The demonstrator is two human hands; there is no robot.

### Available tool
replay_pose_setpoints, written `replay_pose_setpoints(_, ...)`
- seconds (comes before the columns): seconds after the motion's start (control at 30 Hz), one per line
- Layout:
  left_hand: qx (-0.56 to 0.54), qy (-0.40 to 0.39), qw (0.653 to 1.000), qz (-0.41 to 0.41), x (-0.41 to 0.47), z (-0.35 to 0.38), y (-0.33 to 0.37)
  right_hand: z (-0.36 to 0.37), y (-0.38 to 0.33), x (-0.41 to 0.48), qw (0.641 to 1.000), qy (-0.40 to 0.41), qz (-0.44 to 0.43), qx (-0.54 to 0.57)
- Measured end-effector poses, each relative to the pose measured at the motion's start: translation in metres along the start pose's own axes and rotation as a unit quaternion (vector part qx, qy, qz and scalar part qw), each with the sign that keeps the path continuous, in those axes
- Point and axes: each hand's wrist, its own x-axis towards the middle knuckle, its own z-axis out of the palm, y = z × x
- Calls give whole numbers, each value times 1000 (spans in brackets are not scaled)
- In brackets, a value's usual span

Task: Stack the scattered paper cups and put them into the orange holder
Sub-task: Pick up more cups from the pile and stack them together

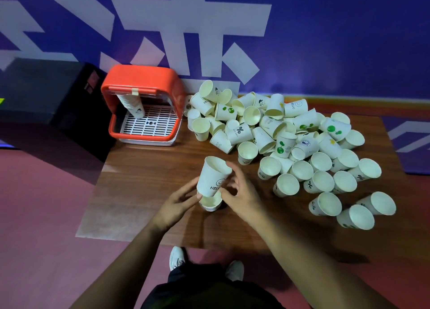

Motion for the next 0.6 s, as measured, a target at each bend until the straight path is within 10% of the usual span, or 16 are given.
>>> replay_pose_setpoints(0.6,58,39,998,12,3,20,-4,12,28,-7,990,-29,-23,-137)
